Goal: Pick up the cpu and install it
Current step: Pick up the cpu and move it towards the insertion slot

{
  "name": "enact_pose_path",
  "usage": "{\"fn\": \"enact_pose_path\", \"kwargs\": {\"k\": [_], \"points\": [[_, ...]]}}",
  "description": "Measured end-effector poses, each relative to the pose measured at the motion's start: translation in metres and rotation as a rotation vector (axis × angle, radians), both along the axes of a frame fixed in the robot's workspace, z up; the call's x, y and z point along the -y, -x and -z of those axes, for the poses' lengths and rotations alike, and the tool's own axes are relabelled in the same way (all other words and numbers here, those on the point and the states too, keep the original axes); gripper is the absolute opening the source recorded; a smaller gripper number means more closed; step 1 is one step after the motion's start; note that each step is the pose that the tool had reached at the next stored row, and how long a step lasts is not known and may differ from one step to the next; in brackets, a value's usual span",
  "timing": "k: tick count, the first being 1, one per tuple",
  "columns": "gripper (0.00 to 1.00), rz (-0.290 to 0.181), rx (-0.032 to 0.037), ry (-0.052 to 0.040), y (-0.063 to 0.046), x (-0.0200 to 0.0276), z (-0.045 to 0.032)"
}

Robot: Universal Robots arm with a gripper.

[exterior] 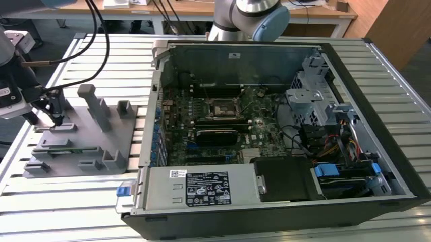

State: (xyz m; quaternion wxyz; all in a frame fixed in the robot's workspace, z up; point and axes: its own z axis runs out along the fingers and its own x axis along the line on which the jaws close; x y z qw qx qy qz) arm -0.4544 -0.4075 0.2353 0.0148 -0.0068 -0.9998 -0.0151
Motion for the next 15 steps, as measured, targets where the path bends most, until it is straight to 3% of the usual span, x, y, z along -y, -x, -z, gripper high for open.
{"fn": "enact_pose_path", "kwargs": {"k": [15], "points": [[0.54,0.0,0.002,-0.0001,0.0001,0.0,-0.0071]]}}
